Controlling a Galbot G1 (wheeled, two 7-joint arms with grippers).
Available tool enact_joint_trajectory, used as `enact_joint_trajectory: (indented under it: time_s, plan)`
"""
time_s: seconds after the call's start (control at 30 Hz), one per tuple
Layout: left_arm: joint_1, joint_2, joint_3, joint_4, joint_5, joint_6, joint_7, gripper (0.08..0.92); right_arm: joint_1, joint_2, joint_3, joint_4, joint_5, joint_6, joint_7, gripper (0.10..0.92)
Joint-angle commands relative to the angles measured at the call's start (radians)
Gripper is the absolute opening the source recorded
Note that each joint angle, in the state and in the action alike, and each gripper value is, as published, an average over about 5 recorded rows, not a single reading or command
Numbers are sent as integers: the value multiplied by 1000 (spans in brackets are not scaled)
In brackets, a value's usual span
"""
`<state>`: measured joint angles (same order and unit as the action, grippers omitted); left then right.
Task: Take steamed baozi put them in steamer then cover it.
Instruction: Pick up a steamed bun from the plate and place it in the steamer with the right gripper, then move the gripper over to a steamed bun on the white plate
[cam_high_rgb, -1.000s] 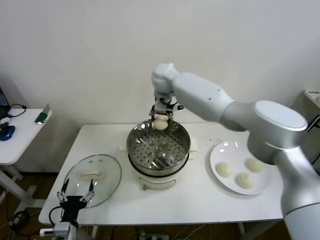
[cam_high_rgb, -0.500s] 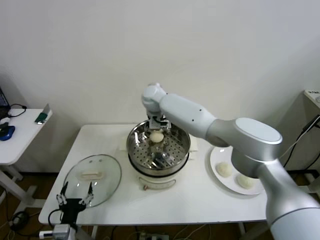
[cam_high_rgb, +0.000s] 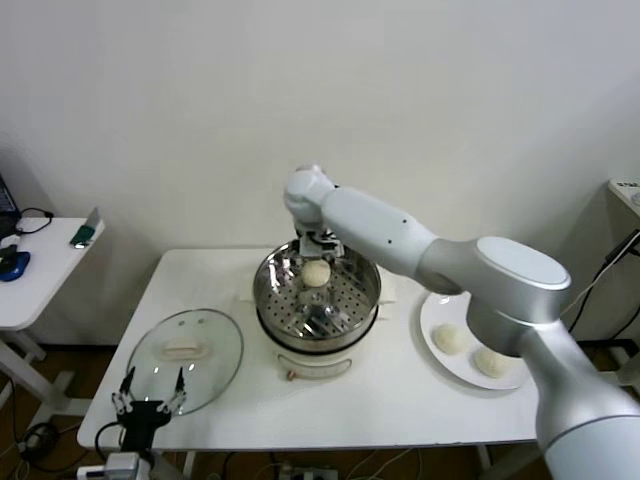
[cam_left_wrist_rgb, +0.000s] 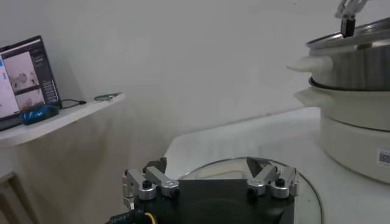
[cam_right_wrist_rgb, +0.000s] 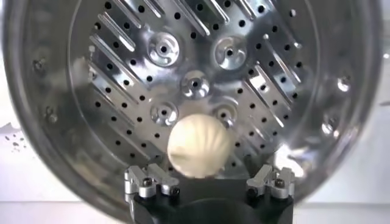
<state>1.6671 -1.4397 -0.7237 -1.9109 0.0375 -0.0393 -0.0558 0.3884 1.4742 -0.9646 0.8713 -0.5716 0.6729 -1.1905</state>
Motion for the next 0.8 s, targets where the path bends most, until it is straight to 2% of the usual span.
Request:
enact_joint_trajectory:
  time_s: [0.03, 0.23, 0.43, 0.6, 0.8]
  plan:
    - [1, -1, 0, -7, 1, 1, 0, 823, 100, -99, -38, 95, 206, -65, -32, 823]
    - [8, -1, 4, -24, 1, 2, -2, 823, 301, -338, -259, 199, 648, -302, -1, 823]
    - [16, -3, 8, -39, 2, 2, -2, 823, 365, -543, -445, 252, 939, -598, 102, 823]
    - [28, -1, 4, -47, 2, 1, -3, 823, 274, -685, -471, 304, 988, -771, 126, 823]
    - [36, -4, 3, -49, 9, 2, -4, 823, 16, -790, -305, 287, 875, -818, 85, 823]
